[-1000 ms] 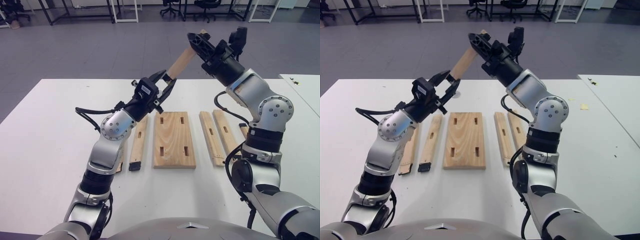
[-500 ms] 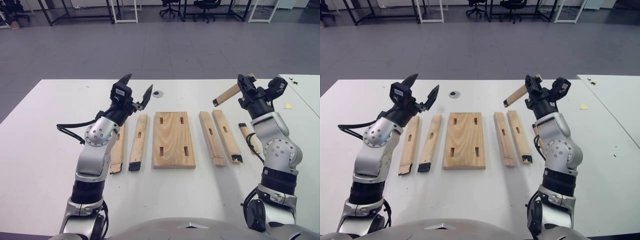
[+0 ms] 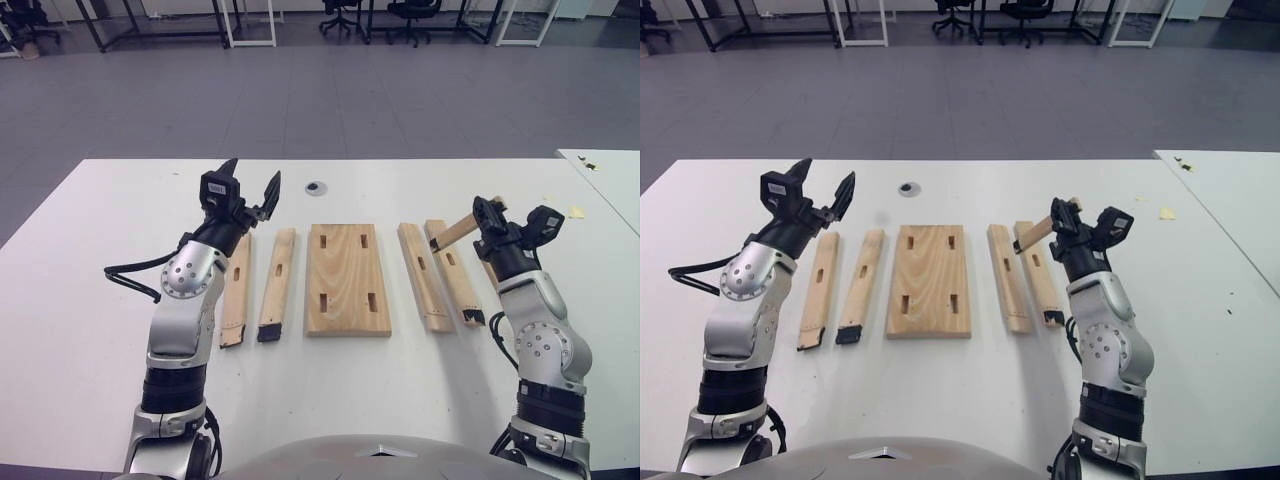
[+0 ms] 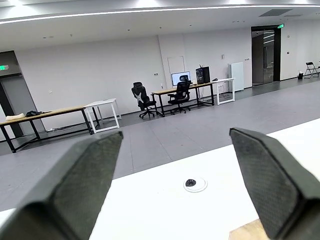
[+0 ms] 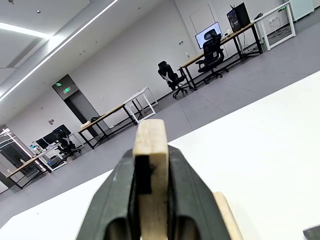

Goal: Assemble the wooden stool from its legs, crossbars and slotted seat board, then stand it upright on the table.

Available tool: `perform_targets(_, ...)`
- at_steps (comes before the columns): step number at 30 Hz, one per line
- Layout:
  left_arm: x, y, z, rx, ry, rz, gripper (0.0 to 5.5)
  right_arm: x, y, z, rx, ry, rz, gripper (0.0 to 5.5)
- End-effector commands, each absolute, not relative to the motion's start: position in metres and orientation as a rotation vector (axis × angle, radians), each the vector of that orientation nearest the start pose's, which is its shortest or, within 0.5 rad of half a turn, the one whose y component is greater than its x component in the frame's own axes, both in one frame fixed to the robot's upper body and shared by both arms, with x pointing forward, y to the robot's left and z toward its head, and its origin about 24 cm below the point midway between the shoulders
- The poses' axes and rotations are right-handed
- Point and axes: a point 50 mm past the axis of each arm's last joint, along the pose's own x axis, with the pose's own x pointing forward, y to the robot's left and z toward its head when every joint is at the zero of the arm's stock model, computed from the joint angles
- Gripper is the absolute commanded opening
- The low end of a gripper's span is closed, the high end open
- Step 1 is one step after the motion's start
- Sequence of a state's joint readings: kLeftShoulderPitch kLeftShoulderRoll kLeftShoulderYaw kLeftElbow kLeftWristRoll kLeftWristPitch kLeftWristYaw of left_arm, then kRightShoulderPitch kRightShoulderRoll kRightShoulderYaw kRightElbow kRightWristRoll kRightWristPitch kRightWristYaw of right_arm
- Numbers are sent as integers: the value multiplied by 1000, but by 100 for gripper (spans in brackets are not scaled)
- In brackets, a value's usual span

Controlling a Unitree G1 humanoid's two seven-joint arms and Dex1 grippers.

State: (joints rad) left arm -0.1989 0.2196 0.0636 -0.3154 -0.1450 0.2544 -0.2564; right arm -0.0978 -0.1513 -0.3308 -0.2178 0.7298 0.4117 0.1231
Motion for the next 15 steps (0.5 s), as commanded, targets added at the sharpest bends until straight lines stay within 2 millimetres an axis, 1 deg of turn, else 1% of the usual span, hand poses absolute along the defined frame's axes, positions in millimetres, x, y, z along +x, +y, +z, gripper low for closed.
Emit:
perform_targets(1,274,166,143,129,-226,-279,392,261,-209,95,546,-37,103,40)
perform_targets(4,274,166,143,139,-226,-286,392,263,-206,88,504,-23,114,40)
perform_targets(8,275,165,143,145,-222,-296,392,262,-208,83,451,-21,98,40)
perform_targets(15,274,165,141,156,-214,-306,392,259,-205,70,416,11,105,40)
